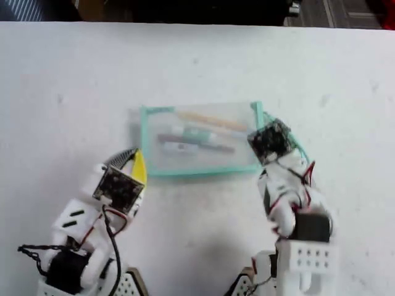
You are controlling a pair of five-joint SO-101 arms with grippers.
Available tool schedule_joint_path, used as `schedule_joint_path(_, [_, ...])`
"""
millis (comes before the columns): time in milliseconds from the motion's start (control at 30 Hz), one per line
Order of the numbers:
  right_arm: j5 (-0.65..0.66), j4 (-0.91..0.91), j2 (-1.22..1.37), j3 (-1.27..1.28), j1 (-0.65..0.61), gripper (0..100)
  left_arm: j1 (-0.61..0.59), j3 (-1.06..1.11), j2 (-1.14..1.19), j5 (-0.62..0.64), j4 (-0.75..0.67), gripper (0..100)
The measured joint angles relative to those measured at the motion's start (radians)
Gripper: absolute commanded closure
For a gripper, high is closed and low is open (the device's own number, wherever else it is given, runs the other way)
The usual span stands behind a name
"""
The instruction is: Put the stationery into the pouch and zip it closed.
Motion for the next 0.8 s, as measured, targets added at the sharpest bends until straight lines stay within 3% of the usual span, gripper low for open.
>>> schedule_joint_path(133, [-0.061, 0.000, 0.222, -0.087, 0.000, 98.1, -0.041, -0.037, 0.095, 0.000, -0.006, 98])
schedule_joint_path(367, [-0.160, 0.000, 0.367, -0.198, 0.000, 98.0, -0.057, -0.190, 0.552, -0.003, -0.040, 98])
schedule_joint_path(600, [-0.170, 0.000, 0.480, -0.321, 0.000, 98.0, -0.057, -0.241, 0.793, 0.068, -0.114, 98])
schedule_joint_path(800, [-0.170, 0.028, 0.730, -0.512, 0.002, 98.0, -0.057, -0.298, 1.011, 0.077, -0.167, 98])
